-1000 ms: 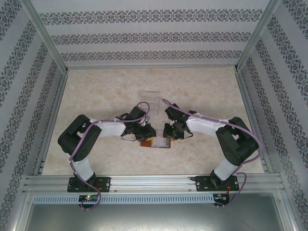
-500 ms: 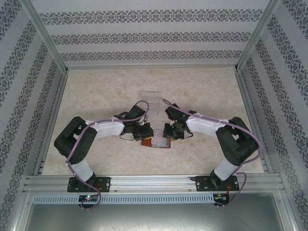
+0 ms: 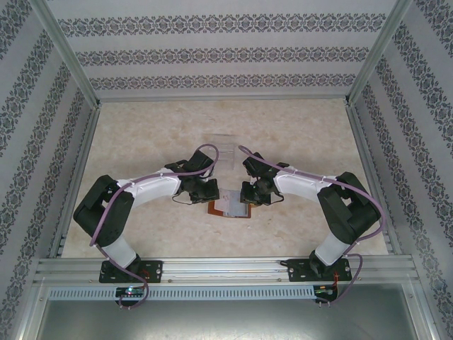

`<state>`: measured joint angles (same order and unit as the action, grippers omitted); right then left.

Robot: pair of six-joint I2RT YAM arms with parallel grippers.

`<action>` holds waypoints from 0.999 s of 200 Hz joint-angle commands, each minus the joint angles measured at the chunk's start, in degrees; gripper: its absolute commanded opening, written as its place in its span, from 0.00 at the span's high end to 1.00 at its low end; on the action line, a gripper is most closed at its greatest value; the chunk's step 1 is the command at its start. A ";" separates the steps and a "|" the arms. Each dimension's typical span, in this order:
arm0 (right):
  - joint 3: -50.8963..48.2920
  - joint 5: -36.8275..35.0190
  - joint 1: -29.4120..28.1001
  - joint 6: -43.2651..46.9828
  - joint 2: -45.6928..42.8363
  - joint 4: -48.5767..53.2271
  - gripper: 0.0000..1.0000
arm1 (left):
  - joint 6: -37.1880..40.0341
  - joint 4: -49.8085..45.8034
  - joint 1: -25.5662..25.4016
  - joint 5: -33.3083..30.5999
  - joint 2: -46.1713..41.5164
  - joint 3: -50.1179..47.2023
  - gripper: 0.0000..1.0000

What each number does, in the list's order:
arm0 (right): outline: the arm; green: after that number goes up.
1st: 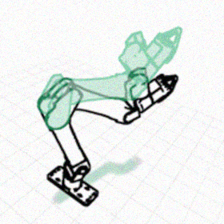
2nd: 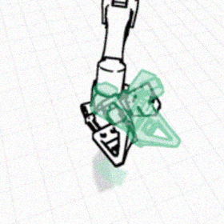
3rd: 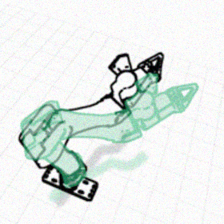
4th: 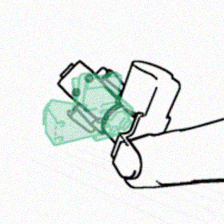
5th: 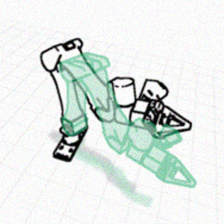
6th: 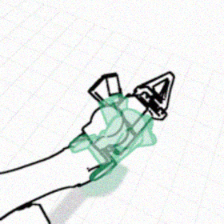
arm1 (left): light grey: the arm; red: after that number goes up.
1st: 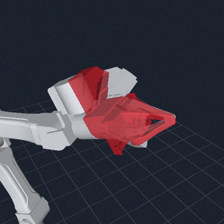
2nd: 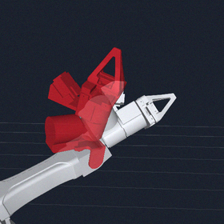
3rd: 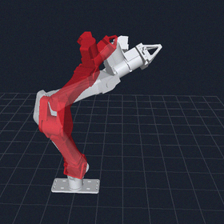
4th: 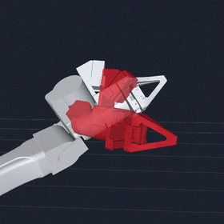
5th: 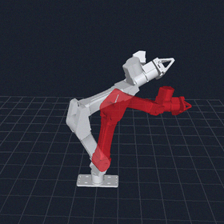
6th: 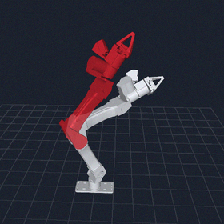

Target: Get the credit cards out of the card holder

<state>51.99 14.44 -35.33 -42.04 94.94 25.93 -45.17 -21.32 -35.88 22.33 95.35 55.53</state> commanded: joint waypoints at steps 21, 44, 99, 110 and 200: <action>-0.57 -1.00 0.76 0.77 0.26 2.14 0.80 | 0.68 -3.79 0.72 -3.06 -0.82 0.03 0.91; -0.40 -0.75 0.71 0.66 0.59 2.07 0.80 | 0.55 -3.23 0.72 -2.04 -0.30 0.19 0.90; -0.58 -0.82 0.73 0.65 0.43 2.10 0.80 | -1.06 3.33 0.69 4.81 0.77 -0.05 0.86; -0.65 -0.83 0.73 0.65 0.47 2.03 0.80 | -1.36 4.16 0.61 5.63 1.28 -0.06 0.85; -0.68 -0.76 0.77 0.56 0.60 1.88 0.80 | -1.46 4.83 0.46 6.87 2.60 0.27 0.88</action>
<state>51.99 14.44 -35.33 -42.04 94.94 26.04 -46.59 -17.15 -35.88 28.53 97.14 55.51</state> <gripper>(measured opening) 0.201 0.128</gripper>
